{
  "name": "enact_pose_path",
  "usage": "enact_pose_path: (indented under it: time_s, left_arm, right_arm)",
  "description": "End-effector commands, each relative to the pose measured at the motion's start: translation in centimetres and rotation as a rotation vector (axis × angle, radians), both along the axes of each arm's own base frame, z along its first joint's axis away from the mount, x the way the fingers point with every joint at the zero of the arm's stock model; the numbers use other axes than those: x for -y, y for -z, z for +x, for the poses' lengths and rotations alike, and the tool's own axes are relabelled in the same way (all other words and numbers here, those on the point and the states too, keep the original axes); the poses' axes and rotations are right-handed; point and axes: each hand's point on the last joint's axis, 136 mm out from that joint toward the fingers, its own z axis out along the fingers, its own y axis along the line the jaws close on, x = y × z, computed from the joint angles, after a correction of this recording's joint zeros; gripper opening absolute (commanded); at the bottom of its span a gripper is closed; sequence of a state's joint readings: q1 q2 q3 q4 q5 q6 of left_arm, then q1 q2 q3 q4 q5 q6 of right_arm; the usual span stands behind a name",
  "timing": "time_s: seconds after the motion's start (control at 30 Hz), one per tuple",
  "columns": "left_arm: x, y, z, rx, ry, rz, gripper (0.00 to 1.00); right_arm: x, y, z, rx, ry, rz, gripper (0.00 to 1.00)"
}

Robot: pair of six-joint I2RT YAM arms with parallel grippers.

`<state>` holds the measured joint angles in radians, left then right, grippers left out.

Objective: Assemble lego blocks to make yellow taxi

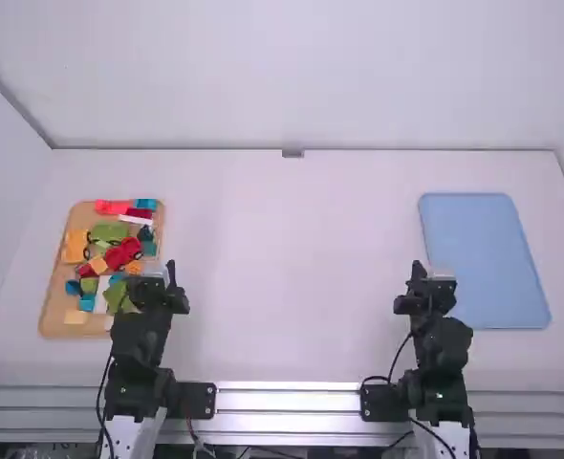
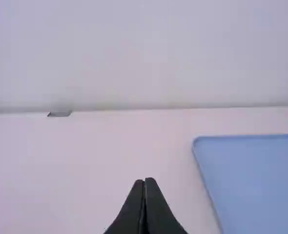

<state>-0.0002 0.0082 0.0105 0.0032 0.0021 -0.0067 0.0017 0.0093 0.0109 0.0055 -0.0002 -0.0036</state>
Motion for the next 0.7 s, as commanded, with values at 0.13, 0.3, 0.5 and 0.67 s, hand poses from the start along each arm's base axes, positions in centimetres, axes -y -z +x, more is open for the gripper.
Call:
enact_pose_path:
  time_s: [0.13,0.3,0.5,0.67]
  left_arm:
    - [-0.1,-0.1,0.0,0.0,-0.005,0.001,0.01]
    - [-0.4,-0.5,0.0,-0.01,-0.024,0.002,0.04]
    - [-1.0,-1.3,0.0,-0.036,-0.056,0.003,0.09]
    - [-1.7,-2.5,0.3,-0.076,-0.096,0.014,0.17]
  right_arm:
    - [0.0,-0.2,0.0,0.0,-0.002,-0.001,0.01]
    - [0.0,-0.8,0.0,-0.013,-0.002,-0.01,0.04]
    - [0.0,-2.1,0.1,-0.043,-0.004,-0.022,0.09]
    - [-0.1,-4.0,0.6,-0.088,-0.01,-0.037,0.17]
